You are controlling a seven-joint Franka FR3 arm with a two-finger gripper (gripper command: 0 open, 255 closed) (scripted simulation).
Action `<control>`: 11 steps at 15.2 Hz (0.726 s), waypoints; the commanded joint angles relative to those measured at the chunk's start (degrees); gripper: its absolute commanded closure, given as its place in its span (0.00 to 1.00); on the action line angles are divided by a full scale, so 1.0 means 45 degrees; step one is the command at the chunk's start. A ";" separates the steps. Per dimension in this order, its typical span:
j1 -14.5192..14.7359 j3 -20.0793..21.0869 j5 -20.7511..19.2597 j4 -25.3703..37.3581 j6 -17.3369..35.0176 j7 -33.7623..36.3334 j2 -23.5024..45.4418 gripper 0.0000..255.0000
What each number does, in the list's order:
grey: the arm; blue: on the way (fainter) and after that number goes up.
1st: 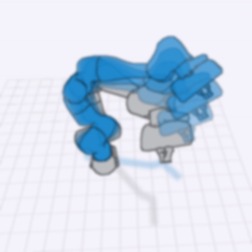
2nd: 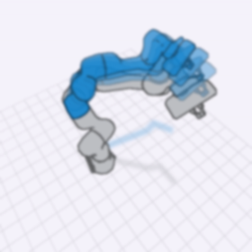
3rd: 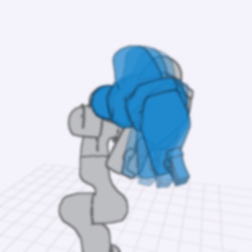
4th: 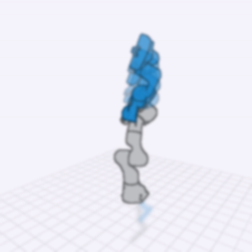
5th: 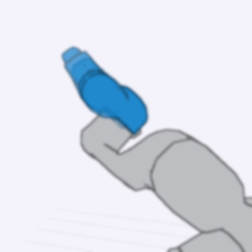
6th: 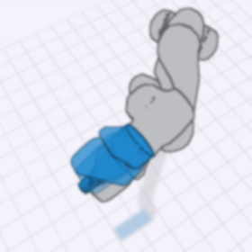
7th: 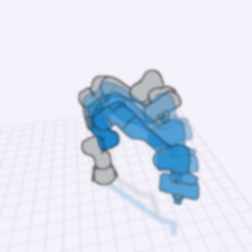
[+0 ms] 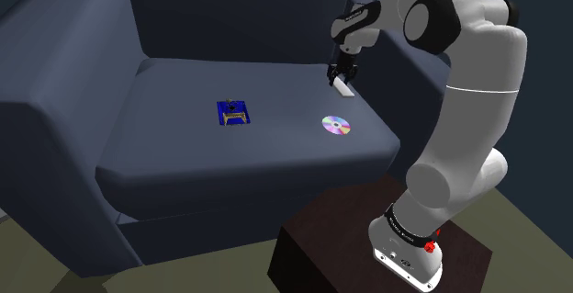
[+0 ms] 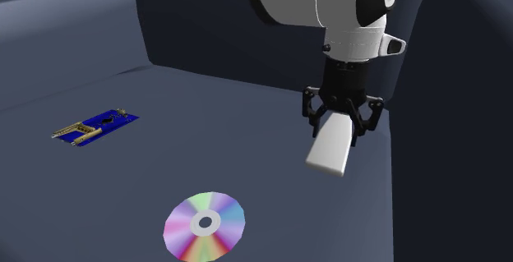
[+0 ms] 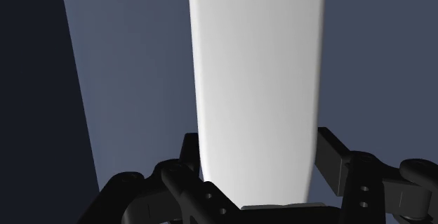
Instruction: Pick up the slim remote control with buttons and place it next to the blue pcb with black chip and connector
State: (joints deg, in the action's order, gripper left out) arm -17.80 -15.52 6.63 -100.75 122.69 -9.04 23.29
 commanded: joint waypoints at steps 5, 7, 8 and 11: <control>0.0054 -0.0067 -0.0158 0.0423 -0.0849 0.0108 -0.0445 1.00; 0.0063 -0.0086 -0.0203 0.0593 -0.1141 0.0136 -0.0572 1.00; 0.0068 -0.0095 -0.0225 0.0682 -0.1289 0.0149 -0.0633 1.00; 0.0078 -0.0120 -0.0285 0.0971 -0.1738 0.0185 -0.0799 1.00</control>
State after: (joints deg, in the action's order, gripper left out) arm -17.44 -16.01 5.42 -96.76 115.47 -8.20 19.92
